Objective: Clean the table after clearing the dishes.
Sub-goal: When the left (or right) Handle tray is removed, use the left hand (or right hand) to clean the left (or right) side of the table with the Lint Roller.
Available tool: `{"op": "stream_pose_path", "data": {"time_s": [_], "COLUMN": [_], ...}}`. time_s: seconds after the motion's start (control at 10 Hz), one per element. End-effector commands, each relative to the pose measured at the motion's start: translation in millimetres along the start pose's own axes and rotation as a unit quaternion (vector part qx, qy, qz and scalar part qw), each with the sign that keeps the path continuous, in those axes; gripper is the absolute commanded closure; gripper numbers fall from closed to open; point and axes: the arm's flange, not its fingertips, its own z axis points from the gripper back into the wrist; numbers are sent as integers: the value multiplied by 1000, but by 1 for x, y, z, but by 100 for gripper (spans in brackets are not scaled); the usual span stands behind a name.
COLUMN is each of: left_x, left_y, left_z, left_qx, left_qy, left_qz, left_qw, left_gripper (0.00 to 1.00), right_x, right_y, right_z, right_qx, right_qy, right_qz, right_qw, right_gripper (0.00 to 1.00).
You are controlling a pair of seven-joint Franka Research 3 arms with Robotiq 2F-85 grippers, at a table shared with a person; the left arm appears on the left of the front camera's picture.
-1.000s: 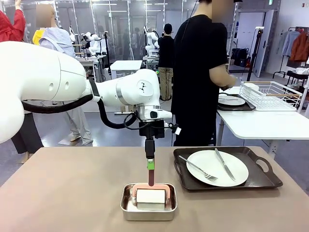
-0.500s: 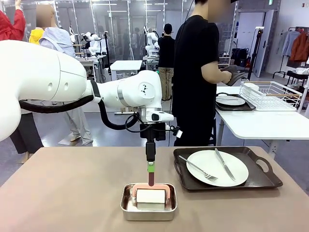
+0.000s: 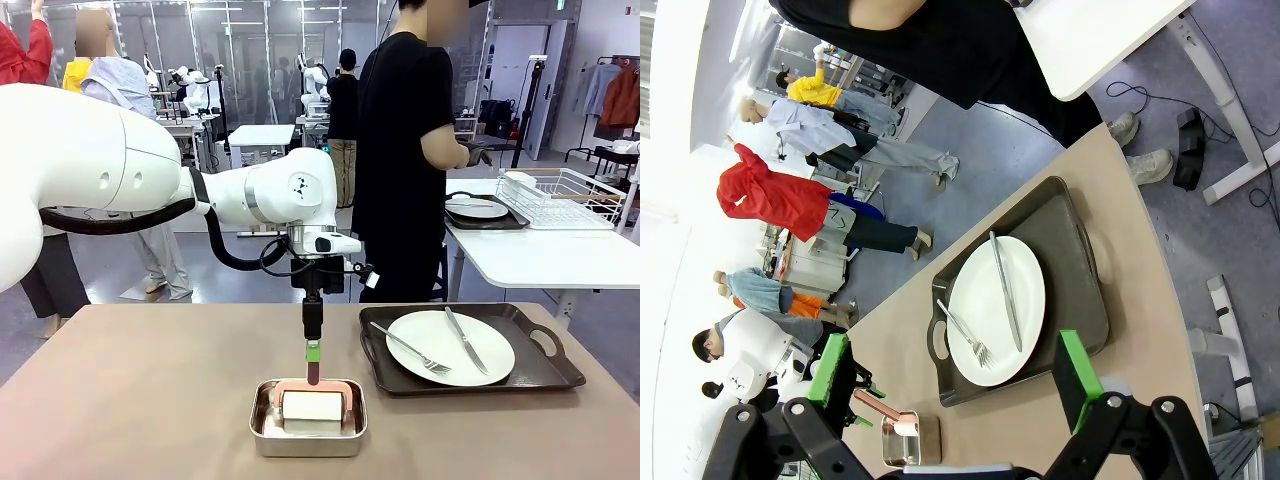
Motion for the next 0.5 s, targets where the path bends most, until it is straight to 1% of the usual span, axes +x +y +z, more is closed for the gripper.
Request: {"op": "stream_pose_path", "data": {"time_s": [0.0,0.4], "left_x": [-5,-5], "left_y": [-7,-6], "left_z": [-2,0], "left_qx": [5,5], "left_qy": [14,7], "left_qz": [8,10], "left_qw": [1000,1000], "left_gripper": [47,86], "right_x": [-1,-1], "right_y": [2,2], "right_z": [2,2], "right_qx": [5,5], "right_qy": [-1,-1], "right_qz": [5,5], "right_qw": [1000,1000], "right_gripper": [0,0]}}
